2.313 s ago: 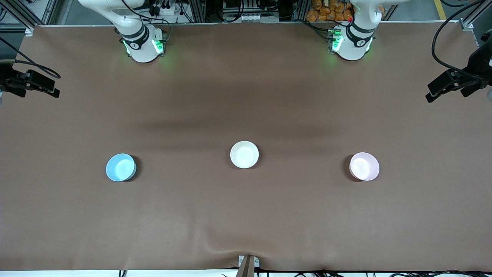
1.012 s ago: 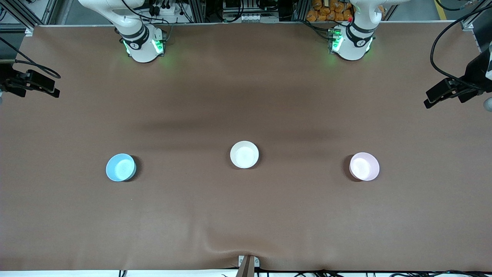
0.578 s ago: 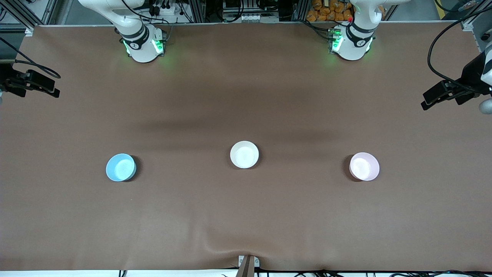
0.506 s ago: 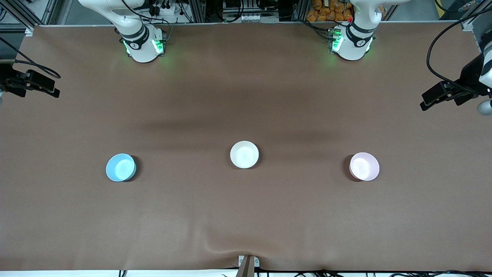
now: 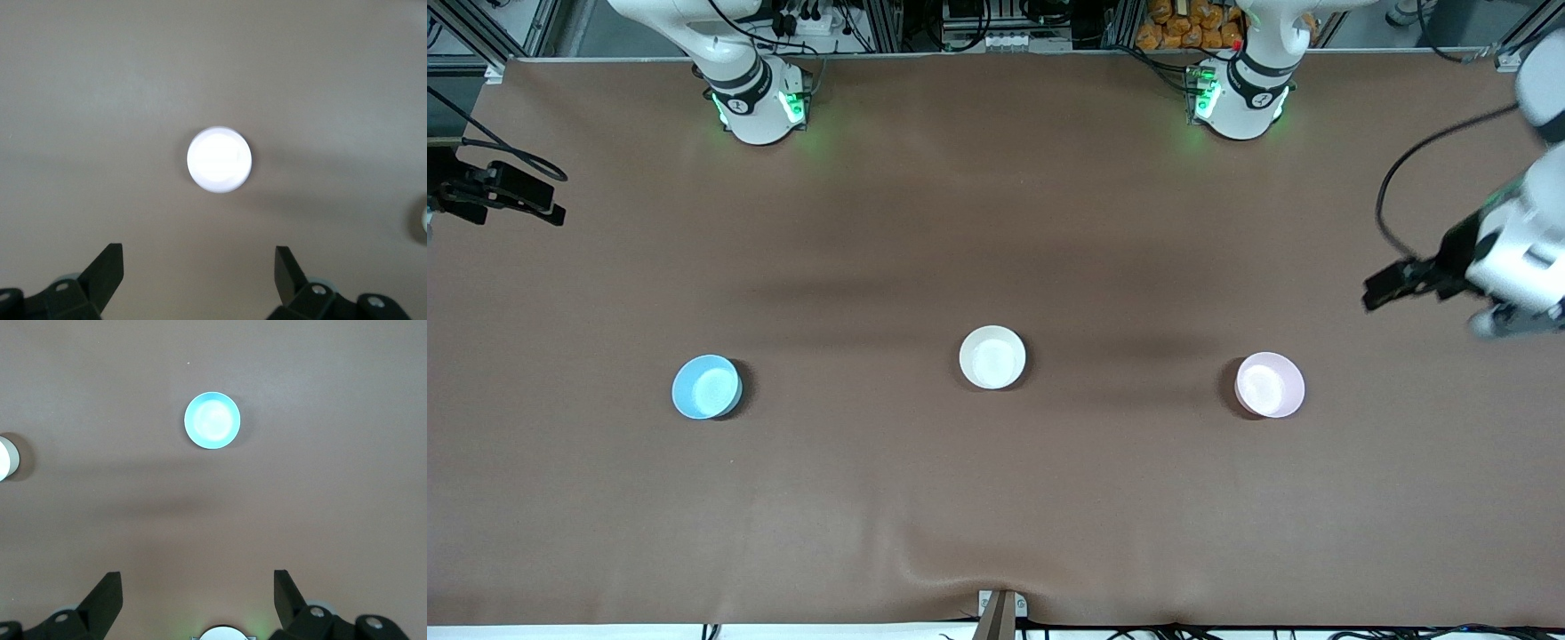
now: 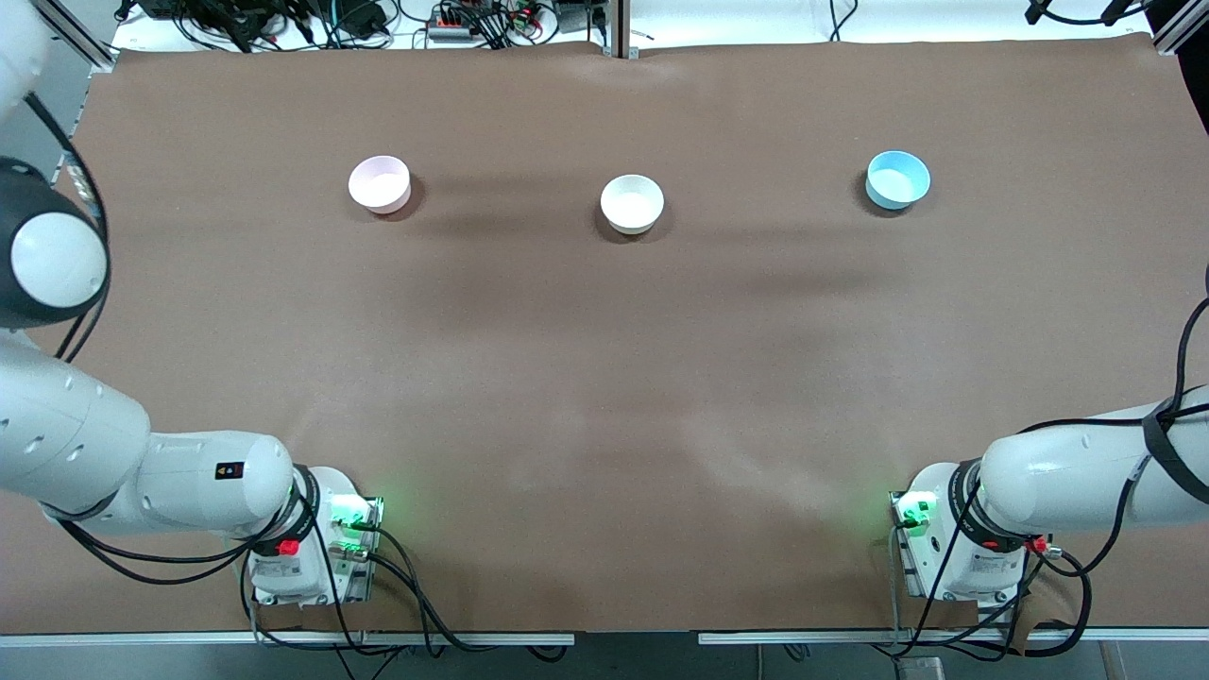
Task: Stack pink and blue bowls on white bowl
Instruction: 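Reach the left gripper down to the pink bowl rim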
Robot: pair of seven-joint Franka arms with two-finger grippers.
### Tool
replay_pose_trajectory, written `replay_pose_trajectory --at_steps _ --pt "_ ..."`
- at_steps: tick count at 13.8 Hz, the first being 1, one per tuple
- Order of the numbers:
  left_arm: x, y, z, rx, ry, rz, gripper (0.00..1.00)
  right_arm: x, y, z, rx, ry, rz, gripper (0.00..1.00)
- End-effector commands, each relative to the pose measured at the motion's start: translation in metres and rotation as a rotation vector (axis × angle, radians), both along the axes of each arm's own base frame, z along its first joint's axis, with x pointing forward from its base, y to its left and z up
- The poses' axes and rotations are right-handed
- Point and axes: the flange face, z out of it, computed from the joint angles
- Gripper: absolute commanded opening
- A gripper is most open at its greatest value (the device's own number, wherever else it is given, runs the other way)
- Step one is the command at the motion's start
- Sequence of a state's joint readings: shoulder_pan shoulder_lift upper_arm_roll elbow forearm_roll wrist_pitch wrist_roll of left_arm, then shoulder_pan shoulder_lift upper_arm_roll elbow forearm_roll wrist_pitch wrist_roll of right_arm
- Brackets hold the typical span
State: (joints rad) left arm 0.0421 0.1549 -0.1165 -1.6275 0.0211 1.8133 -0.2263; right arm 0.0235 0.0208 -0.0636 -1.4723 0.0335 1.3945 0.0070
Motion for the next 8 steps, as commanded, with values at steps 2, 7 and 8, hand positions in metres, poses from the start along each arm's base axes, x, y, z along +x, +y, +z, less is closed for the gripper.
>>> replay_pose_trajectory --at_steps 2,7,8 --pt "0.003 0.001 -0.069 0.019 -0.024 -0.033 1.0 -0.004 0.004 0.003 0.003 0.014 -0.006 1.0" --pt "0.001 0.004 -0.149 0.007 -0.035 -0.034 1.0 -0.003 0.011 0.006 0.004 0.001 0.008 1.0" --pt "0.005 0.004 -0.164 0.004 -0.035 -0.052 1.0 -0.003 0.011 0.006 0.007 0.001 0.008 1.0"
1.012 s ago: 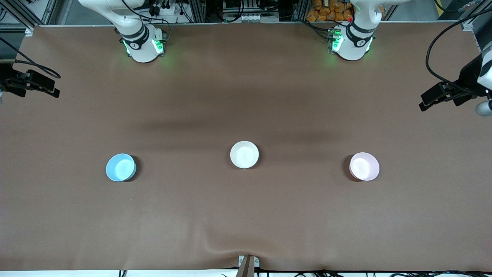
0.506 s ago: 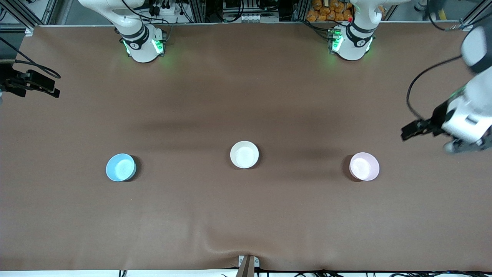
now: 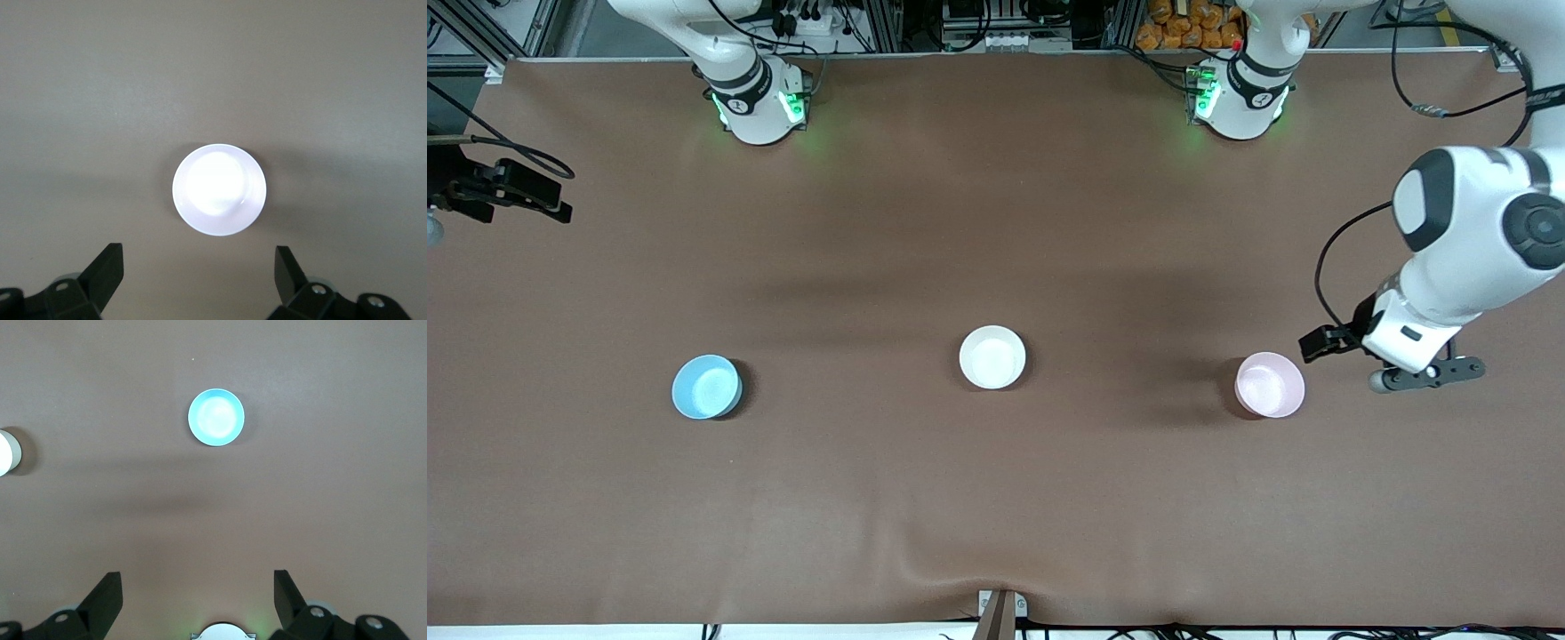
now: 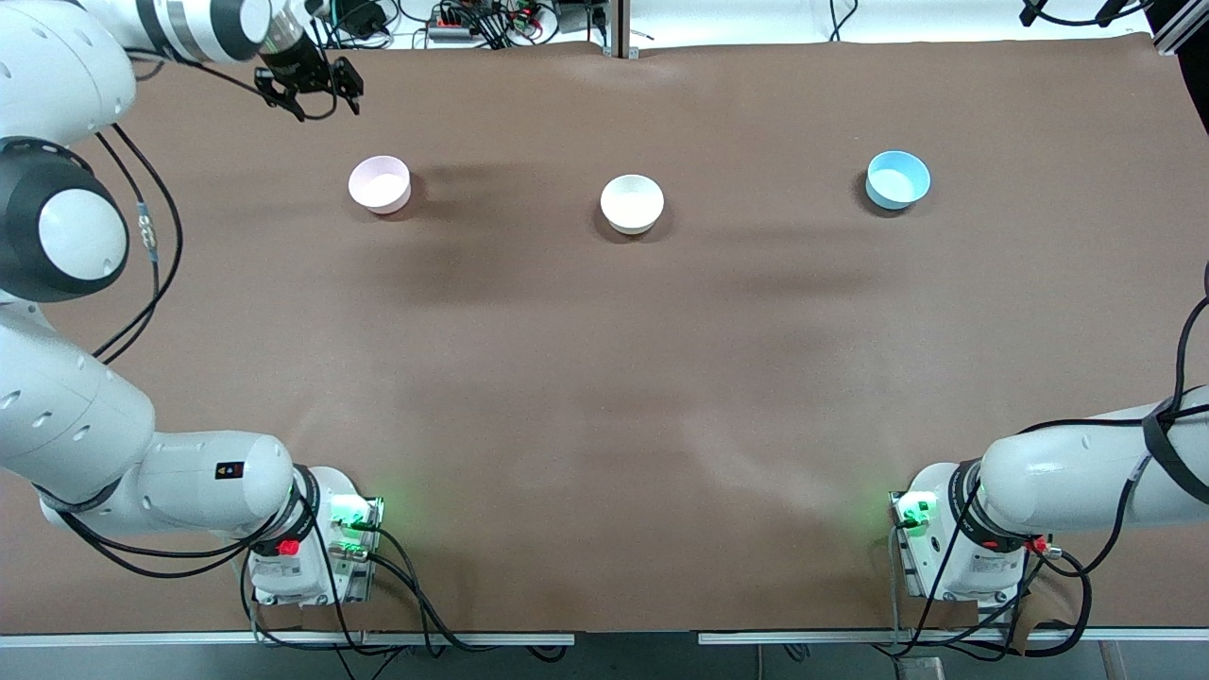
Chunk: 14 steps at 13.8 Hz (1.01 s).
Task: Stack pink and blue bowls on white bowl
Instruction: 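Reach the left gripper down to the pink bowl rim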
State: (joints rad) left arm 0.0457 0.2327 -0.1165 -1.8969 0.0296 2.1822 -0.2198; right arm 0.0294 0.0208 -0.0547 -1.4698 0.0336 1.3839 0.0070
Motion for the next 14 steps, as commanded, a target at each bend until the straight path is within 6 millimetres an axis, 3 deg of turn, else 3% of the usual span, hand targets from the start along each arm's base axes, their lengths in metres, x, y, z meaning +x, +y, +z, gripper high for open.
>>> replay_pose_trajectory --at_steps 1,3,5,9,12,14 --pt "0.008 0.005 -0.035 0.006 -0.022 -0.062 1.0 -0.002 0.004 0.006 0.008 -0.007 -0.006 1.0" --pt "0.017 0.028 -0.065 0.0 -0.029 -0.046 1.0 -0.002 0.011 0.007 0.008 -0.01 0.007 1.0" --pt "0.024 0.033 -0.095 -0.009 -0.038 -0.04 1.0 0.0 0.013 0.008 0.008 -0.028 0.01 1.0" --pt "0.027 0.037 -0.136 -0.019 -0.03 -0.039 1.0 0.0 0.014 0.008 0.008 -0.028 0.013 1.0" --pt "0.025 0.049 -0.153 -0.023 -0.013 -0.019 0.83 0.001 0.013 0.008 0.008 -0.031 0.011 1.0" --pt "0.023 0.054 -0.161 -0.025 -0.001 -0.012 0.78 0.001 0.014 0.009 0.008 -0.034 0.011 1.0"
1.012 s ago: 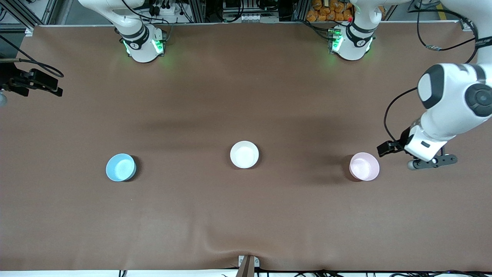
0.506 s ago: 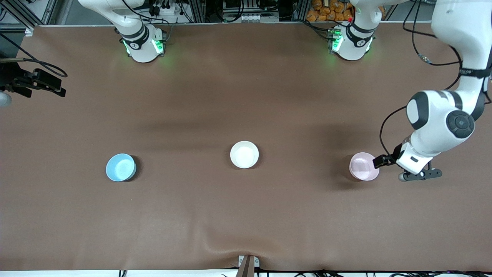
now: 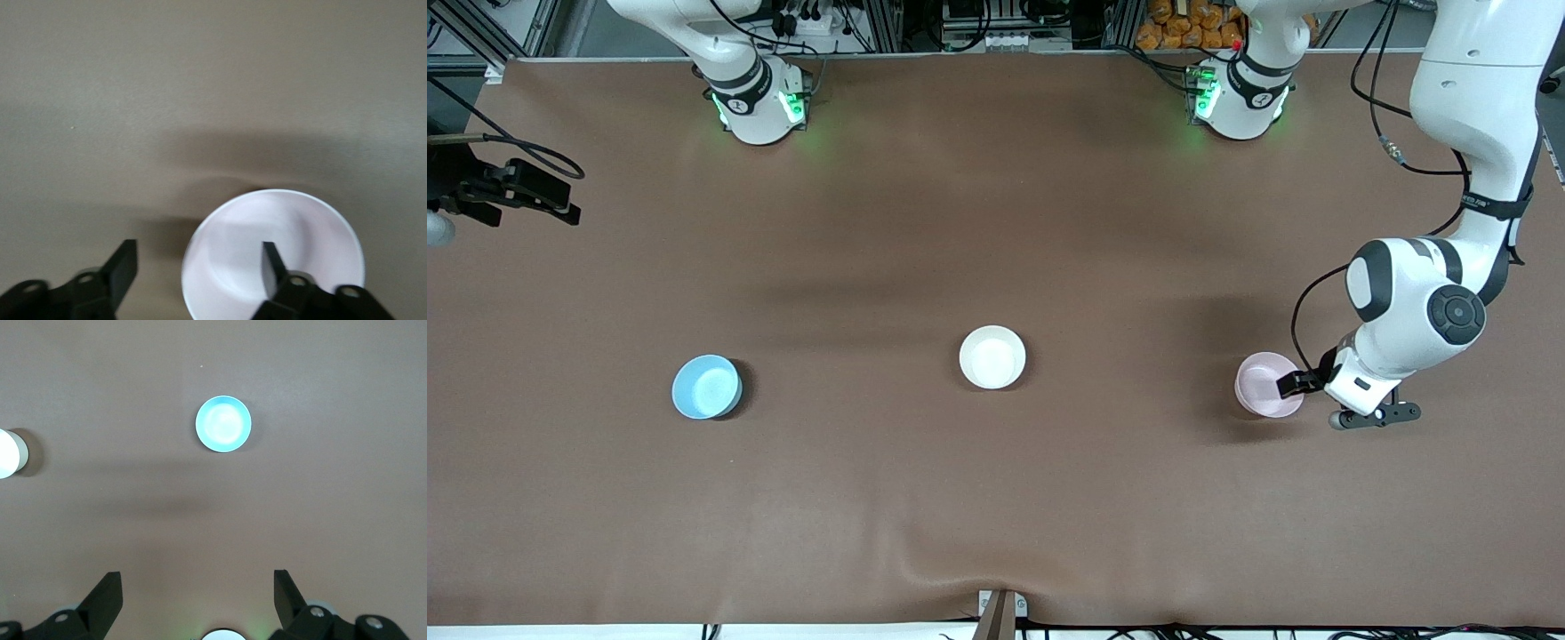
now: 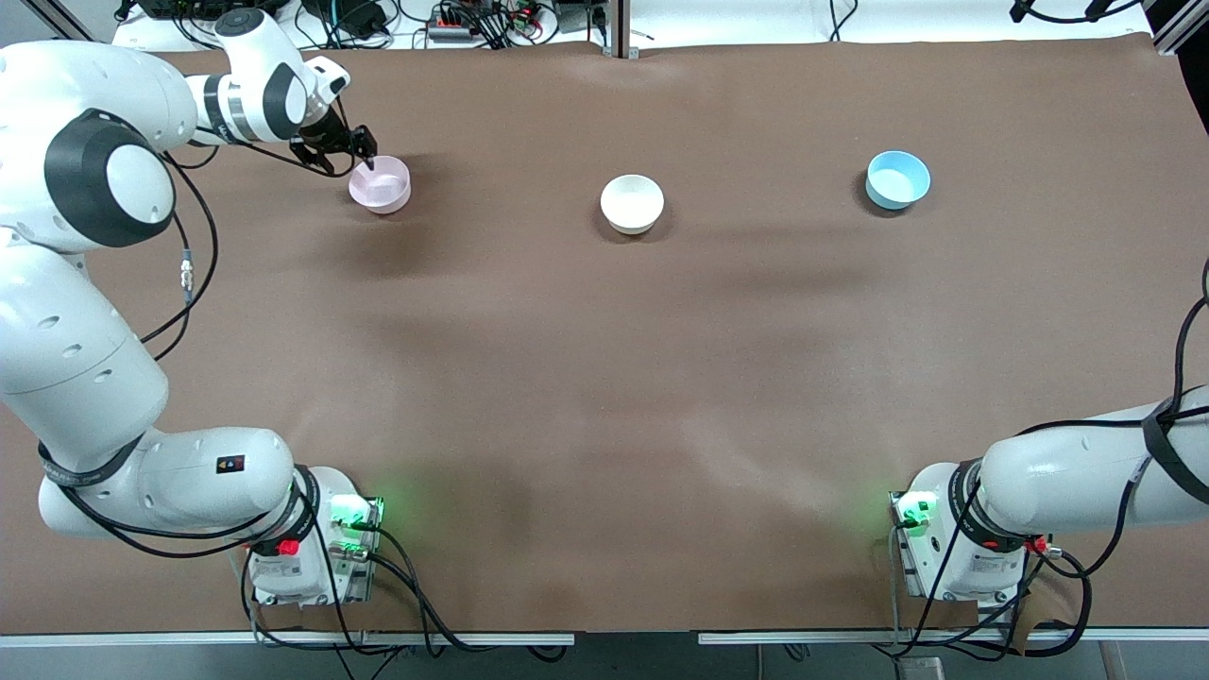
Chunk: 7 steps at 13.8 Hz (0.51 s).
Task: Stack pink and blue bowls on white bowl
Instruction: 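Reach the left gripper down to the pink bowl rim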
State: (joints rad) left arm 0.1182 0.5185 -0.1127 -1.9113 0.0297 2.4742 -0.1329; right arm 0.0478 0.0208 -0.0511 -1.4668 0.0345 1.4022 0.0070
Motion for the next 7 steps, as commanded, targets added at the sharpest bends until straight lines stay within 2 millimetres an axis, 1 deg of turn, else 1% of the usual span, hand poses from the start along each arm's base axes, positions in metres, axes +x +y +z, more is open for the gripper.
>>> replay_pose_trajectory --at_steps 1,3,4,5,6,7 --pt "0.003 0.009 -0.004 0.005 -0.006 -0.002 0.75 -0.001 0.002 0.006 0.008 -0.011 -0.009 1.0" --pt "0.002 0.008 -0.013 0.003 0.009 -0.003 0.67 -0.001 0.002 0.006 0.006 -0.01 -0.009 1.0" --pt "0.001 0.008 -0.014 0.002 0.011 0.001 0.58 -0.001 0.001 0.006 0.006 -0.011 -0.011 1.0" --pt "0.001 0.007 -0.015 0.002 0.013 0.005 0.43 -0.001 0.002 0.006 0.008 -0.011 -0.01 1.0" --pt "0.0 0.003 -0.016 0.001 0.017 -0.01 0.11 -0.001 0.002 0.006 0.005 -0.01 -0.009 1.0" --pt "0.0 -0.001 -0.019 0.001 0.021 -0.018 0.0 -0.001 0.002 0.006 0.005 -0.01 -0.009 1.0"
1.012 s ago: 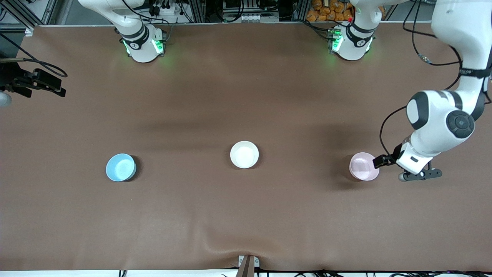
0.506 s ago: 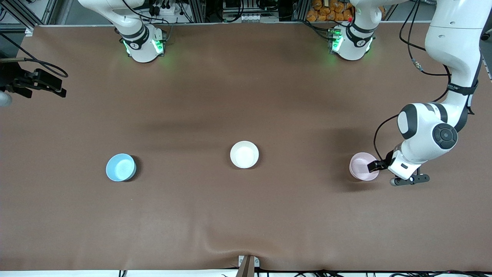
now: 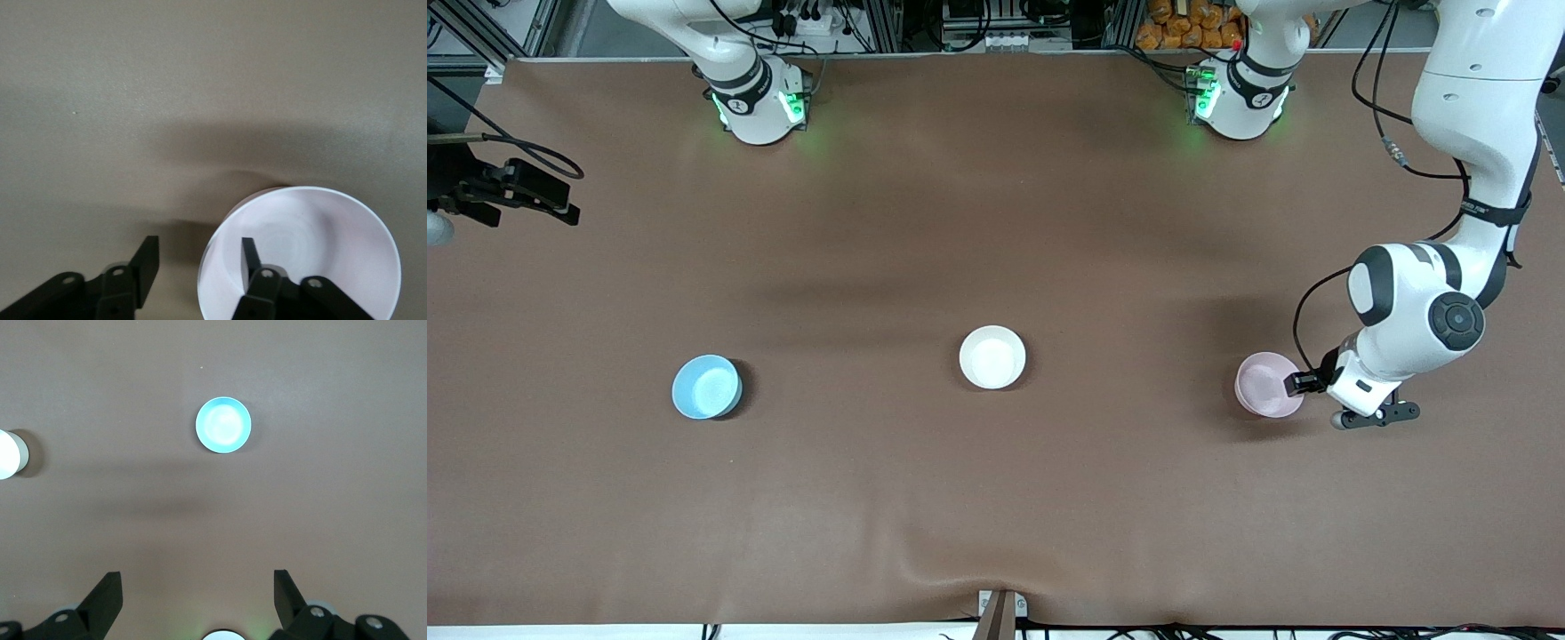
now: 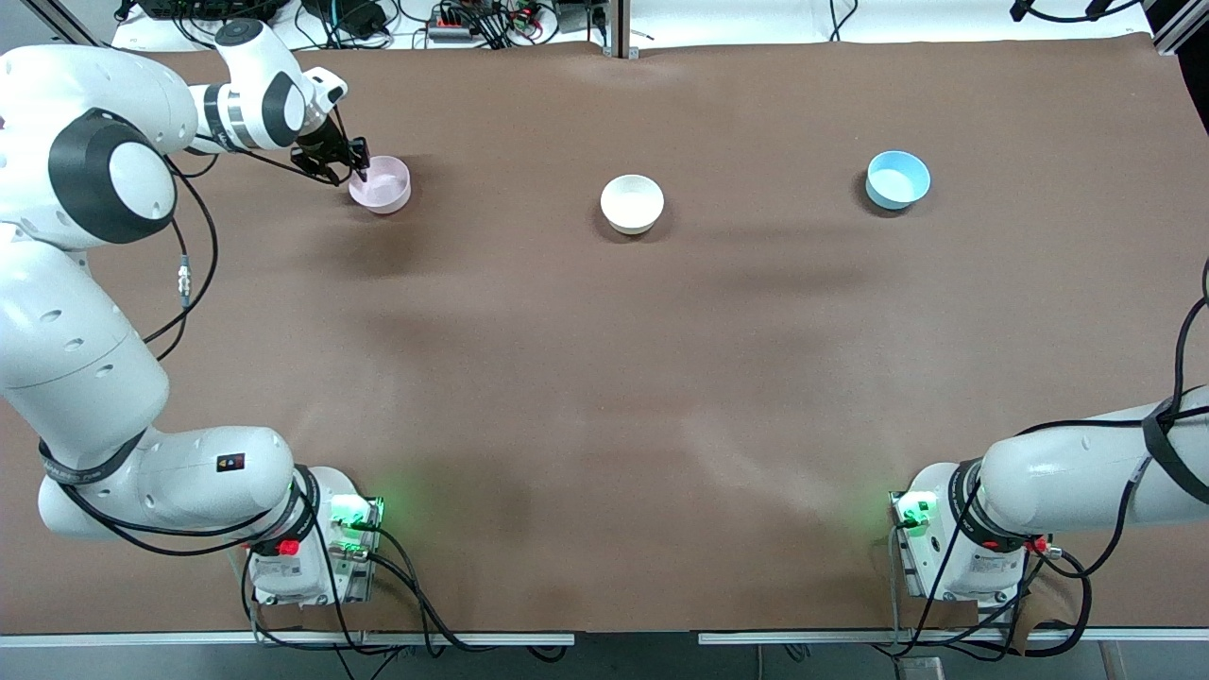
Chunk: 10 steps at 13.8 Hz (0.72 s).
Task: Stack pink and blue bowls on white bowl
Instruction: 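Grasp the pink bowl rim and carry it over the white bowl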
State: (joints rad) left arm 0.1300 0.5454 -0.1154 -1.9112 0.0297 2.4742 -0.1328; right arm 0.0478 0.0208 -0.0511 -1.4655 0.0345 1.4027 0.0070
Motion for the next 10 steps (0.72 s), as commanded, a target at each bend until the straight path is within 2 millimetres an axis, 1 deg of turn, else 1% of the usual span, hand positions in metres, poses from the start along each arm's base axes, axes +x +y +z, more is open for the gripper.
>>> replay_pose_trajectory --at_steps 1,2,3,4,5,6,7,8,10 --pt "0.004 -0.01 -0.002 0.005 -0.007 -0.034 0.0 -0.002 0.001 0.005 0.005 -0.006 -0.01 1.0" --pt "0.003 -0.01 -0.002 0.005 -0.005 -0.036 0.0 -0.002 0.002 0.005 0.005 -0.008 -0.009 1.0" --pt "0.003 -0.009 0.002 0.006 -0.009 -0.039 0.0 -0.001 0.002 0.005 0.006 -0.009 -0.01 1.0" --pt "0.003 -0.009 0.016 0.01 -0.021 -0.05 0.0 -0.001 0.002 0.005 0.008 -0.011 -0.01 1.0" --pt "0.005 -0.015 0.033 0.01 -0.043 -0.062 0.0 -0.001 0.002 0.005 0.008 -0.011 -0.009 1.0" --pt "0.004 -0.025 0.039 0.001 -0.026 -0.081 0.0 -0.001 0.002 0.005 0.008 -0.011 -0.009 1.0" --pt "0.004 -0.04 0.05 -0.009 -0.028 -0.097 0.0 -0.001 0.003 0.005 0.006 -0.011 -0.007 1.0" --pt "0.004 -0.053 0.064 -0.014 -0.047 -0.108 0.0 -0.001 0.002 0.005 0.006 -0.011 -0.009 1.0" --pt "0.006 -0.086 0.09 -0.048 -0.053 -0.133 0.0 -0.001 0.002 0.005 0.005 -0.009 -0.009 1.0"
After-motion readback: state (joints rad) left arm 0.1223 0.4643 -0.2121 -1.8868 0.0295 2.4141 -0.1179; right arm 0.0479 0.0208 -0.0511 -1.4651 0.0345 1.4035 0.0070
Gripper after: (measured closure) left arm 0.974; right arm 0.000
